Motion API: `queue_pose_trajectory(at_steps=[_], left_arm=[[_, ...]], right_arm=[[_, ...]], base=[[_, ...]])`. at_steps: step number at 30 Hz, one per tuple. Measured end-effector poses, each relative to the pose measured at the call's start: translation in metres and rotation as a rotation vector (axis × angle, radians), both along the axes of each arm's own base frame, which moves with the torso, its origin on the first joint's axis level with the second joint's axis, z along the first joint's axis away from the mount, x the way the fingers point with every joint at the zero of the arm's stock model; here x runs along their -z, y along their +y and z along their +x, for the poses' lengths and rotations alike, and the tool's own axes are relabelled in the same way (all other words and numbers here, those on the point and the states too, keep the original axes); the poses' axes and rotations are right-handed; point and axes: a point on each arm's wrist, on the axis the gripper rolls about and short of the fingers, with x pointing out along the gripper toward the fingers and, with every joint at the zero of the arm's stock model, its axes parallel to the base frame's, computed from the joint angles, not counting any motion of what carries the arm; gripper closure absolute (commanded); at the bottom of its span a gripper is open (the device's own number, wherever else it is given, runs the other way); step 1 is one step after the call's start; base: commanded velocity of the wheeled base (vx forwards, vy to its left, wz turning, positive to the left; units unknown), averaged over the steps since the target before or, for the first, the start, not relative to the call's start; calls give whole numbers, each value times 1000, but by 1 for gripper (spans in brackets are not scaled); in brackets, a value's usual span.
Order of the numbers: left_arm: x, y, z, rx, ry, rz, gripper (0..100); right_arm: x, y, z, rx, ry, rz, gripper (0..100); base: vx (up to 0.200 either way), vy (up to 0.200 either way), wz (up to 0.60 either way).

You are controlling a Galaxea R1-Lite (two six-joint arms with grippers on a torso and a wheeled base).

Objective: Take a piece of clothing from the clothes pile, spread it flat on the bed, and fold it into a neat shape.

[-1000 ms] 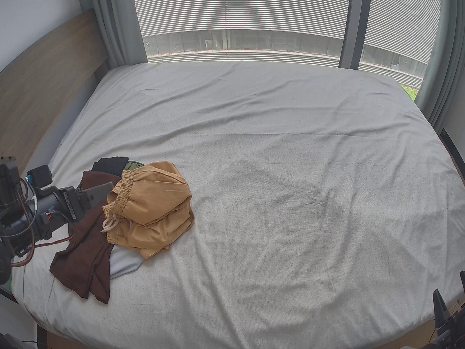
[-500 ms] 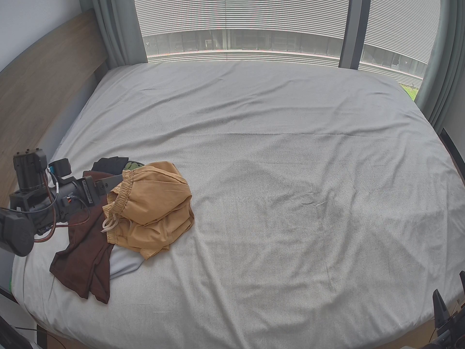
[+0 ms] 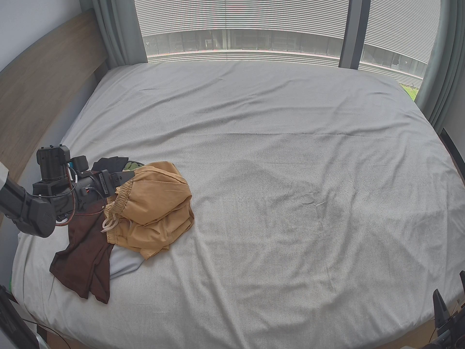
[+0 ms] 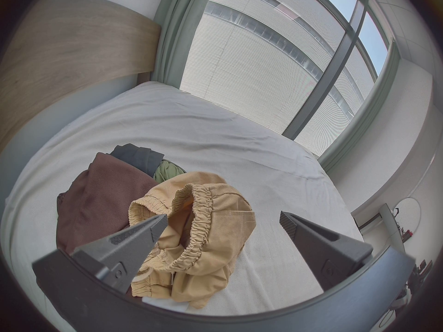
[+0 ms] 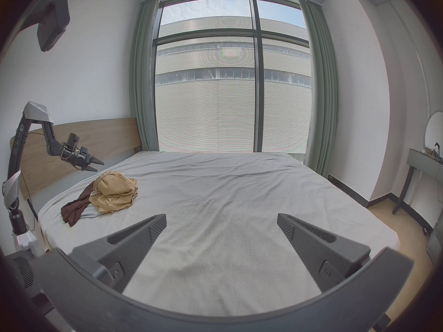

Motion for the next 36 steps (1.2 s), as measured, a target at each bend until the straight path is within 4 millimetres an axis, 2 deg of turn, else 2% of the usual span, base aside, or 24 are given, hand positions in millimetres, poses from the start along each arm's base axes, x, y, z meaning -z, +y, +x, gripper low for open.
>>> queue_pose_trajectory(at_steps=[19,36], left_arm=[[25,-16,43,35,32,-40,0],[35,-32,64,62,16,-94,0]], right_arm=[[0,0,0,0,-1,0,0],[0,0,0,0,-1,1,0]], base=[[0,0,0],[0,0,0]])
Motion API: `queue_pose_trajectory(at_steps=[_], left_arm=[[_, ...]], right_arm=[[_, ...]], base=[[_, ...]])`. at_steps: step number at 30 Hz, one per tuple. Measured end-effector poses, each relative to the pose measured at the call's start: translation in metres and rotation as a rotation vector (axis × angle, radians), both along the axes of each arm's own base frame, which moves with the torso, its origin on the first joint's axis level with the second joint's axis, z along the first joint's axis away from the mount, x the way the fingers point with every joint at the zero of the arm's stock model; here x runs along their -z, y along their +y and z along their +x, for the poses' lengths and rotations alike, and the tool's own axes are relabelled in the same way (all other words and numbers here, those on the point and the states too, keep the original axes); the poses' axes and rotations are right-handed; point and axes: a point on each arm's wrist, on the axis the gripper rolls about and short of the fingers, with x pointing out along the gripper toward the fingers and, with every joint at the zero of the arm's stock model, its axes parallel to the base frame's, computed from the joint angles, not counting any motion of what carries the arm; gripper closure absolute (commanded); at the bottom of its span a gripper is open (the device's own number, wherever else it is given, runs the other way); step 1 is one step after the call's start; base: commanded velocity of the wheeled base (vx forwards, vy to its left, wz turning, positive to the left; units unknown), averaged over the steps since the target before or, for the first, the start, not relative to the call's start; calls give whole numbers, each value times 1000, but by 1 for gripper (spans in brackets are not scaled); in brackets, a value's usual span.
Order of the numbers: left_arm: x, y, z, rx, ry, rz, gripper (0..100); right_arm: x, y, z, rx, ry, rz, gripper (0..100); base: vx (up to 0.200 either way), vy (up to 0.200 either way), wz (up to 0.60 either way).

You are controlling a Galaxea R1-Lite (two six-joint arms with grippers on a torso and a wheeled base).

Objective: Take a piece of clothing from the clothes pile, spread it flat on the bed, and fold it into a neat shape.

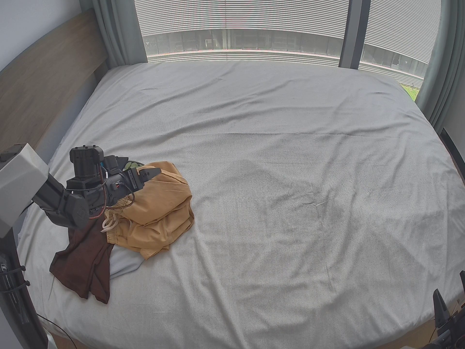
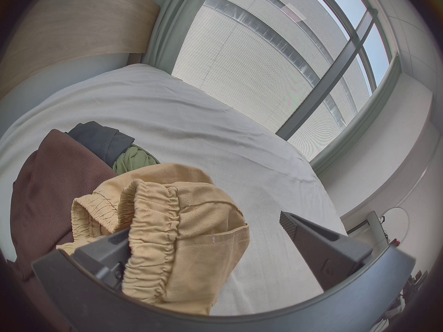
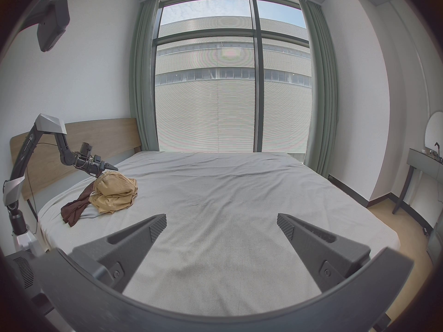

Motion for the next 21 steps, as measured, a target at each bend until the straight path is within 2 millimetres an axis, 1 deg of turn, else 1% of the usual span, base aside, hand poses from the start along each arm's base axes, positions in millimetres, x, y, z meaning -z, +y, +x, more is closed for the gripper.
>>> queue_pose_trajectory(at_steps=[3,4,16,21], left_arm=[[2,-1,2,-2,2,0,0],[3,-1,3,-3,3,-2,100],[9,-1,10,-8,1,-11,100],[7,-3,10,-22,-9,-65,100]], right_arm=[[0,0,0,0,0,0,0],[0,0,0,1,0,0,0],[0,0,0,2,-2,0,0],[0,0,0,2,-2,1,0]], base=[[0,0,0],[0,0,0],[0,0,0],[0,0,0]])
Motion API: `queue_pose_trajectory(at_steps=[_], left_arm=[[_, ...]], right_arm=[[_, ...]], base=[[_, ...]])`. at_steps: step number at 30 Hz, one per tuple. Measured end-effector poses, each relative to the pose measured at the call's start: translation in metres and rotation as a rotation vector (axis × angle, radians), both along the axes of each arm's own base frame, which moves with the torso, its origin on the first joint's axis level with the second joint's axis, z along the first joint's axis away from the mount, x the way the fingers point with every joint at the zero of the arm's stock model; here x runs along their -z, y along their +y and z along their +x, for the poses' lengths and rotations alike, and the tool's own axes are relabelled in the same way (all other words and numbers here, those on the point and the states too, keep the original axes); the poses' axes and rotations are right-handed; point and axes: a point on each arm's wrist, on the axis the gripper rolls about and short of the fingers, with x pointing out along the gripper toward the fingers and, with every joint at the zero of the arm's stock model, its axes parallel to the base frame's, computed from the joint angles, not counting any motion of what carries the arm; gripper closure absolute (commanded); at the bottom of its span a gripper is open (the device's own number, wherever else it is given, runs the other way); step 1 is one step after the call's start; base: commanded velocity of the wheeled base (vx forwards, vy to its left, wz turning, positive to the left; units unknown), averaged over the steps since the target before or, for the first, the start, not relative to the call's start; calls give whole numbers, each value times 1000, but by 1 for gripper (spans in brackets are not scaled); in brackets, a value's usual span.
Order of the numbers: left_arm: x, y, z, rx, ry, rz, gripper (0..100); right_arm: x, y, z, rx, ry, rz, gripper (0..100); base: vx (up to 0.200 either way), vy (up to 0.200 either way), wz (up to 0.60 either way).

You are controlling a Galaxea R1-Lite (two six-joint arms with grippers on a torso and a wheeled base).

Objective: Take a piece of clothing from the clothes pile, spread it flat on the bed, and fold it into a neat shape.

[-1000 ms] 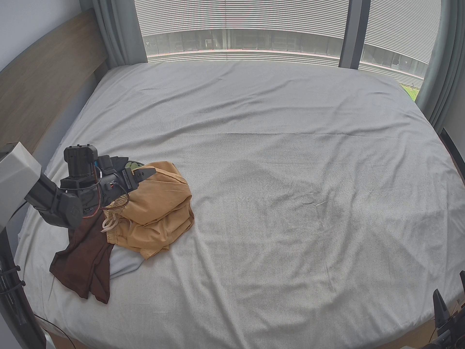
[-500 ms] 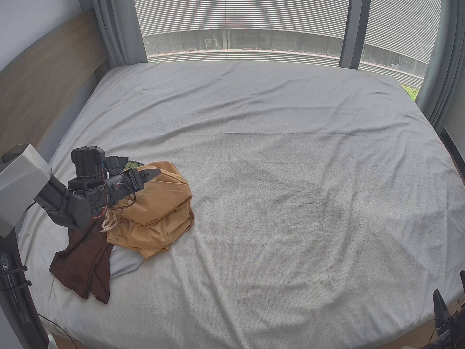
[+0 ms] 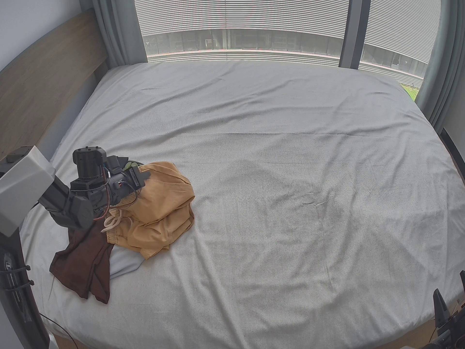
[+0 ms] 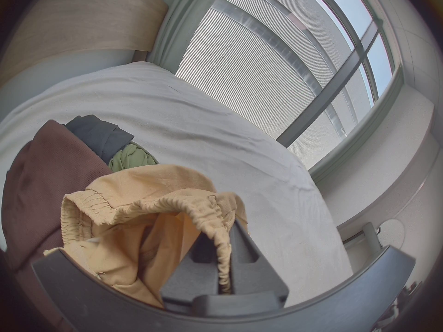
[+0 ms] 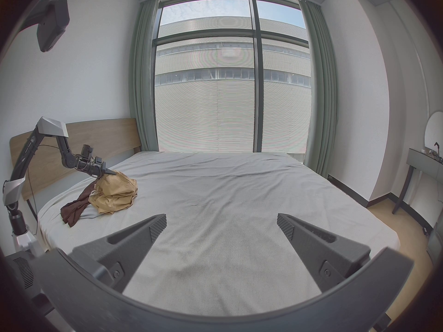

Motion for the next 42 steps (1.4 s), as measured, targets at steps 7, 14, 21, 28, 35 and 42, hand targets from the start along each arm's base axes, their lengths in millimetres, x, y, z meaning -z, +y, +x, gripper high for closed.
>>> queue_pose_trajectory(at_steps=[7,14,21,28,35,42], left_arm=[[-14,-10,-11,-16,-6,-169,100],[-24,-16,-31,-5,8,-210,100],[-35,-20,-43,7,-5,-224,100],[-45,-27,-54,24,-2,-251,100],[-47,-40,-70,69,11,-251,100],[-58,-62,-83,128,22,-317,100]], right_arm=[[0,0,0,0,0,0,0],[0,0,0,0,0,0,0],[0,0,0,1,0,0,0],[0,0,0,1,0,0,0],[0,0,0,1,1,0,0],[0,0,0,2,1,0,0]], base=[[0,0,0],[0,0,0],[0,0,0],[0,0,0],[0,0,0],[0,0,0]])
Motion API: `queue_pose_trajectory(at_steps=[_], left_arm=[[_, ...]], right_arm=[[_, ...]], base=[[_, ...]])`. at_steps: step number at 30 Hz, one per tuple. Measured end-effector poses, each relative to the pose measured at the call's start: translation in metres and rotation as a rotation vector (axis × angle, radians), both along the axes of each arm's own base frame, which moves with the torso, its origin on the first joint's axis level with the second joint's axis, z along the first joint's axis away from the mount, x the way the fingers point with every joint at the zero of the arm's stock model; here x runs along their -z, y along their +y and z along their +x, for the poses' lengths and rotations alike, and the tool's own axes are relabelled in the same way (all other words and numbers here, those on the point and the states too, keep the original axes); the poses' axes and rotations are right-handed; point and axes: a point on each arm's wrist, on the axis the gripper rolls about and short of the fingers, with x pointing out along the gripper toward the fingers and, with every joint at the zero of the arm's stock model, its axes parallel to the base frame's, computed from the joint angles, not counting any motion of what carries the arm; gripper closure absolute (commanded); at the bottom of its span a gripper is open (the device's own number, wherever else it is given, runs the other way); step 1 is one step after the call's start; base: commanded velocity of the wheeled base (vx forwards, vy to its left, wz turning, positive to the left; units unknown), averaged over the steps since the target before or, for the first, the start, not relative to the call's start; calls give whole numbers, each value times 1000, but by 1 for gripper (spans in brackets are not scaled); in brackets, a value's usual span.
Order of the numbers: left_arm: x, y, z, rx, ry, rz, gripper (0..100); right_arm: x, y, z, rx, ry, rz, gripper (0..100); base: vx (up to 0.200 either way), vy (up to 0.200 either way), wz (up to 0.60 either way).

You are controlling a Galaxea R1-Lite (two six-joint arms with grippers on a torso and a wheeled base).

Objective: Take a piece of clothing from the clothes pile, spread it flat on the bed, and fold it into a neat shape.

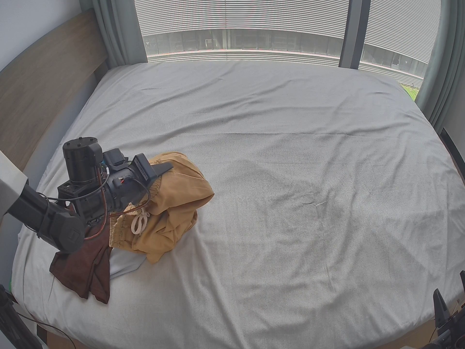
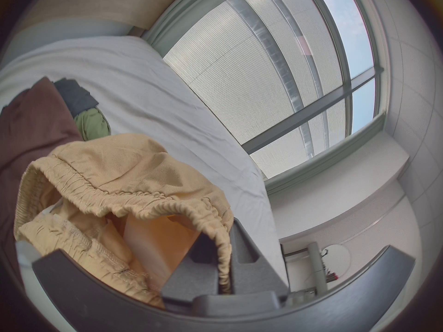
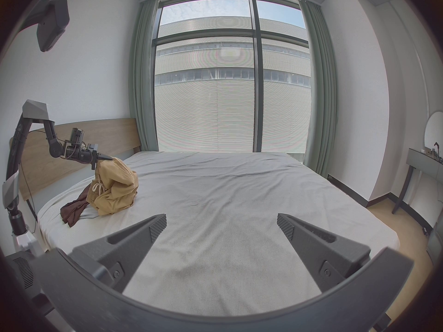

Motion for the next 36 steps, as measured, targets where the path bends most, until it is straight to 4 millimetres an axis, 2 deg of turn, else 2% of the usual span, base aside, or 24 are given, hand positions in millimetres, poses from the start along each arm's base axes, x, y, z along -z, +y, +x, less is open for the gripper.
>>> queue_pose_trajectory(at_steps=[7,15,23,29,36], left_arm=[[-18,-12,-1,18,40,-206,100],[-42,-15,1,25,105,-468,100],[-77,-17,-11,105,99,-703,100],[-93,-17,-23,181,110,-787,100],[-101,-26,-32,232,114,-806,100]], right_arm=[[0,0,0,0,0,0,0],[0,0,0,-1,0,0,0],[0,0,0,-1,1,0,0],[0,0,0,-1,1,0,0],[0,0,0,0,1,0,0]], base=[[0,0,0],[0,0,0],[0,0,0],[0,0,0],[0,0,0]])
